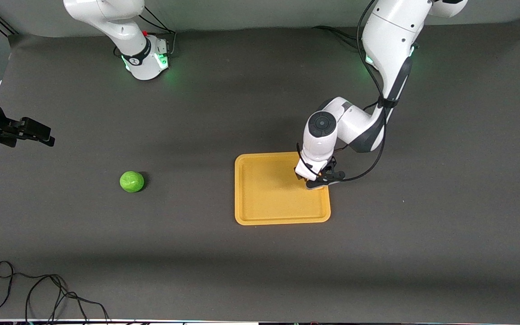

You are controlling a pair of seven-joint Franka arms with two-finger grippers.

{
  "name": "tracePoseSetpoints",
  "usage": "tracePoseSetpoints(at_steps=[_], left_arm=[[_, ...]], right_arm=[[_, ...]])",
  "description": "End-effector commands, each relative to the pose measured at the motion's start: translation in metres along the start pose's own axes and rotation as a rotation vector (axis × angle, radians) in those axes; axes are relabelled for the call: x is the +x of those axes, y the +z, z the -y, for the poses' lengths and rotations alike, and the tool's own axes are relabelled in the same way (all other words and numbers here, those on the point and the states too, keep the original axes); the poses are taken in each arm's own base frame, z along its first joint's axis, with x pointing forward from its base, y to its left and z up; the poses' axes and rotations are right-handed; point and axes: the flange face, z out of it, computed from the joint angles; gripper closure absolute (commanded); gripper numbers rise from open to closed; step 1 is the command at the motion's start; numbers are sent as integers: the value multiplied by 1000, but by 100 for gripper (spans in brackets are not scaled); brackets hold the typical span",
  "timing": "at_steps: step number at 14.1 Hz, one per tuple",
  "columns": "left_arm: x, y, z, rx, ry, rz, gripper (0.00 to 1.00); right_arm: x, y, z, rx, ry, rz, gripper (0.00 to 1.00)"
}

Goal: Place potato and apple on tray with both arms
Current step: 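Carry the potato with the left gripper over the yellow tray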

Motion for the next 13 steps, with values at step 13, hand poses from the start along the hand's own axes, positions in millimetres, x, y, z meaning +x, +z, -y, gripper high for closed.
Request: tracePoseSetpoints(at_steps=[13], left_arm=[[26, -33, -7, 1, -11, -58, 0]], right_arm=[[3, 74, 15, 21, -18, 22, 2]])
